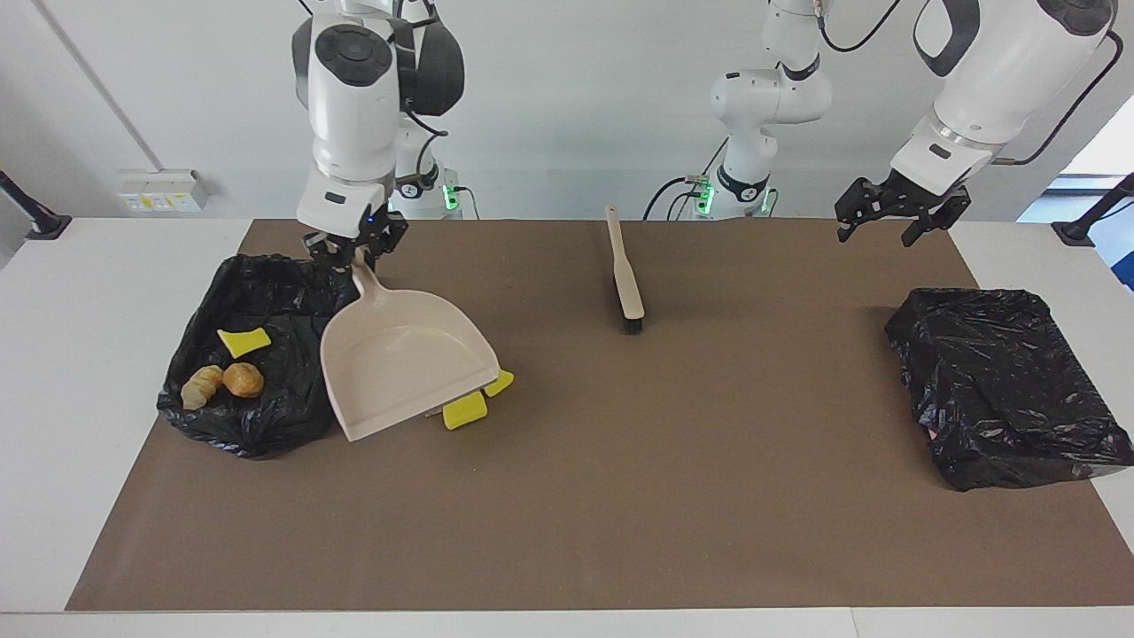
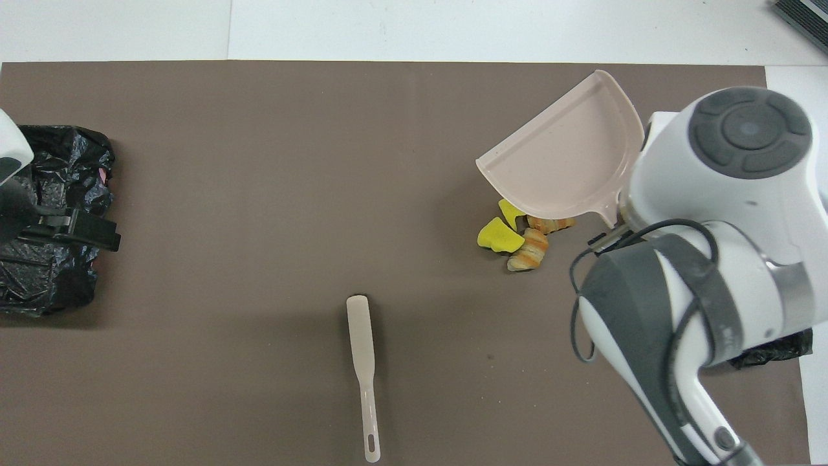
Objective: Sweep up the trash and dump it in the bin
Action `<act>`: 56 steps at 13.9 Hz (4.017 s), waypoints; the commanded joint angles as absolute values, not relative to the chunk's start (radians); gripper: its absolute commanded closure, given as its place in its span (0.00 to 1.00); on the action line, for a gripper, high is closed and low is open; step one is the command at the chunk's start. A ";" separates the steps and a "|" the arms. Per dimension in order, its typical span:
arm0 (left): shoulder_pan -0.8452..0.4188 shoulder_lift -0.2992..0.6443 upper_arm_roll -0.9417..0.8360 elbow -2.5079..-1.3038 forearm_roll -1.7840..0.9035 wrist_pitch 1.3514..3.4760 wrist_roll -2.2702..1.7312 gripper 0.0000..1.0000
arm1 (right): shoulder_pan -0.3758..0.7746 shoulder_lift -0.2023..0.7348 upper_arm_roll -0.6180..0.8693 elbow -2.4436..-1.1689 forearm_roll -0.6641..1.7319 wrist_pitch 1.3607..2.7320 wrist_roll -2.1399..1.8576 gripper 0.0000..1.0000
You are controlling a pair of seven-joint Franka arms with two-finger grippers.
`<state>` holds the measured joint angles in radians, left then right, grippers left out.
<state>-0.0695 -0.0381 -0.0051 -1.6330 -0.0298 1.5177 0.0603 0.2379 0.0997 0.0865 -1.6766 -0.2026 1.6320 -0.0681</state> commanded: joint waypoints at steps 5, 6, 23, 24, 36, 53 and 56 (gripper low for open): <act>-0.061 -0.066 -0.014 -1.669 -0.012 1.519 0.061 0.00 | 0.376 0.379 0.083 -1.413 -0.010 1.667 0.349 1.00; -0.061 -0.066 -0.014 -1.669 -0.012 1.519 0.061 0.00 | 0.380 0.402 0.084 -1.389 0.042 1.689 0.369 1.00; -0.060 -0.075 -0.012 -1.681 -0.012 1.528 0.061 0.00 | 0.531 0.753 0.140 -1.160 0.106 1.896 0.617 1.00; -0.060 -0.075 -0.012 -1.681 -0.012 1.528 0.061 0.00 | 0.531 0.755 0.140 -1.164 0.106 1.911 0.618 1.00; -0.081 -0.034 -0.018 -1.669 -0.017 1.615 0.031 0.00 | 0.525 0.684 0.140 -1.193 0.094 1.847 0.516 0.00; -0.342 0.308 -0.025 -1.660 -0.089 1.936 -0.169 0.00 | 0.641 -0.001 0.144 -2.024 0.221 1.916 0.457 0.00; -0.400 0.339 -0.025 -1.655 -0.092 2.002 -0.250 0.00 | 0.693 -0.012 0.144 -2.089 0.229 1.985 0.460 0.00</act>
